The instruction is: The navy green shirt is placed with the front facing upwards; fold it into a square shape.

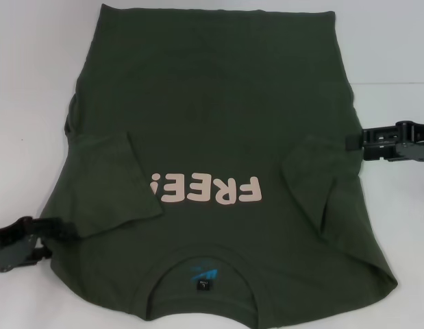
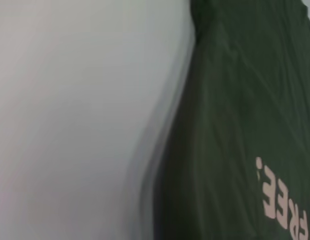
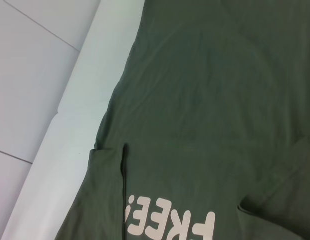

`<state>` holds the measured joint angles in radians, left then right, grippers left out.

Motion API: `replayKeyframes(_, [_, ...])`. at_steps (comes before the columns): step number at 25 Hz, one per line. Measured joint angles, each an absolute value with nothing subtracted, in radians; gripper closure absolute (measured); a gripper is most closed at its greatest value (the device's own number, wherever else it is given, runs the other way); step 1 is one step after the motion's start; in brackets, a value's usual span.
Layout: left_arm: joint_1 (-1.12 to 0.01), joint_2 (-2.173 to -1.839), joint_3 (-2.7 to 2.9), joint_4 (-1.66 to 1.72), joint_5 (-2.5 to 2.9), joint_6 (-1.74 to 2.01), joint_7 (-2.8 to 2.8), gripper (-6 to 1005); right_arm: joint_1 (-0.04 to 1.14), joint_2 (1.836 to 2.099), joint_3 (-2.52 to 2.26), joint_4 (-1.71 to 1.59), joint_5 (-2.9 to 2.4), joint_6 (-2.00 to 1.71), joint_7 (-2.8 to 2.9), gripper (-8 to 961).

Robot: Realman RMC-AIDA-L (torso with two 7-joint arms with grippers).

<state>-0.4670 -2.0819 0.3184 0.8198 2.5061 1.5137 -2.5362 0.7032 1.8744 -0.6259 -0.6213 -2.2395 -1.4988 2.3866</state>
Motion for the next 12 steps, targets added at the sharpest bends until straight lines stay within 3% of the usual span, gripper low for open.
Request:
replayKeyframes(9, [-0.49, -2.075, 0.332, 0.812, 2.507, 1.496, -2.53, 345, 0.691, 1.873, -0.623, -0.621, -2.236, -1.499, 2.386, 218])
replayKeyframes(12, [-0.489, -2.074, 0.334, 0.813, 2.507, 1.498, -2.529, 424, 0.688, 1.872, -0.623, -0.621, -2.236, -1.499, 2.387, 218])
